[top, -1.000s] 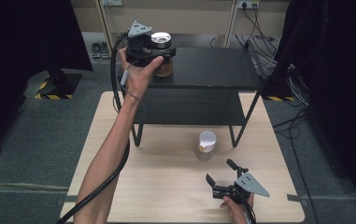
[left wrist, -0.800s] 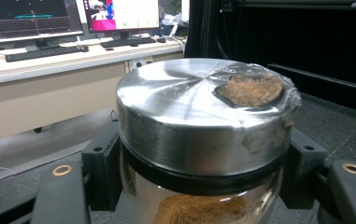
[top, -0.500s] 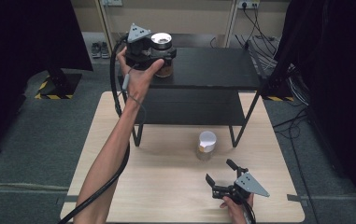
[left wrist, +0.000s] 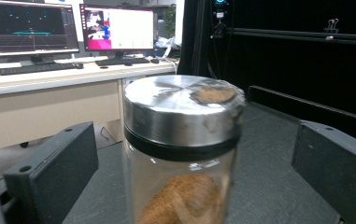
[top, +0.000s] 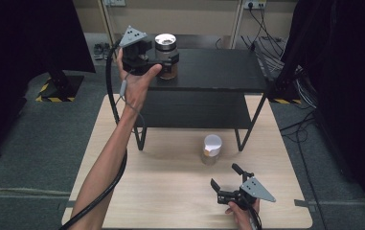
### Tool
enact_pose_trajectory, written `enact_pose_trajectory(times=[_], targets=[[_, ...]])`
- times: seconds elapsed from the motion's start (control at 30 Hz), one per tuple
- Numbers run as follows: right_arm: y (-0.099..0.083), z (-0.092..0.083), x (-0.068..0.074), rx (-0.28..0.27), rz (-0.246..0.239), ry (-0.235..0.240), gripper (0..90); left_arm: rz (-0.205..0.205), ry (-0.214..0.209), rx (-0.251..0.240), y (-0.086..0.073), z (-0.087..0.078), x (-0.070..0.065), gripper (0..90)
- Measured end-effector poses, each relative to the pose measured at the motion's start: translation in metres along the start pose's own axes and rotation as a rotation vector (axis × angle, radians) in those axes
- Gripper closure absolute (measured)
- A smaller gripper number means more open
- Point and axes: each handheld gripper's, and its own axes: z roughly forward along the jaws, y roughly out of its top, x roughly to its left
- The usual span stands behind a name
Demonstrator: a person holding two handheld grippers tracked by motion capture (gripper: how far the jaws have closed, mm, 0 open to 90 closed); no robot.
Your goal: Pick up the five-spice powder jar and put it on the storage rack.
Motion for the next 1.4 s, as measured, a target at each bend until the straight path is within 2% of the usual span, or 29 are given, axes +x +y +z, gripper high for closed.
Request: enact_pose_trajectory(times=[0.17,0.37,0.57,0.73,0.8,0.93,1.13,1.4], targets=[[0.0,0.0,0.0,-0.001,-0.001,0.0,0.5,-0.009,-0.024,-0.015,-0.006,-0.006,0.002,0.3],[0.0,0.0,0.0,-0.001,-0.001,0.0,0.5,-0.002,-0.045,-0.04,-0.014,-0.018,0.001,0.3],[0.0,0.0,0.0,0.0,-0.001,-0.001,0.5,0.007,-0.059,-0.054,-0.021,-0.028,-0.004,0.3],[0.0,0.0,0.0,0.0,-0.001,-0.001,0.5,0.007,-0.092,-0.062,-0.028,-0.035,-0.007,0.3],[0.0,0.0,0.0,0.0,-0.001,0.0,0.4,-0.002,-0.11,-0.072,-0.033,-0.038,-0.008,0.3],[0.0,0.0,0.0,0.0,-0.001,-0.001,0.5,0.004,-0.123,-0.085,-0.042,-0.046,-0.013,0.3],[0.0,0.0,0.0,0.0,-0.002,0.001,0.5,-0.017,-0.161,-0.103,-0.055,-0.057,-0.013,0.3],[0.0,0.0,0.0,0.0,-0.003,0.0,0.5,-0.011,-0.177,-0.111,-0.075,-0.066,-0.02,0.3]])
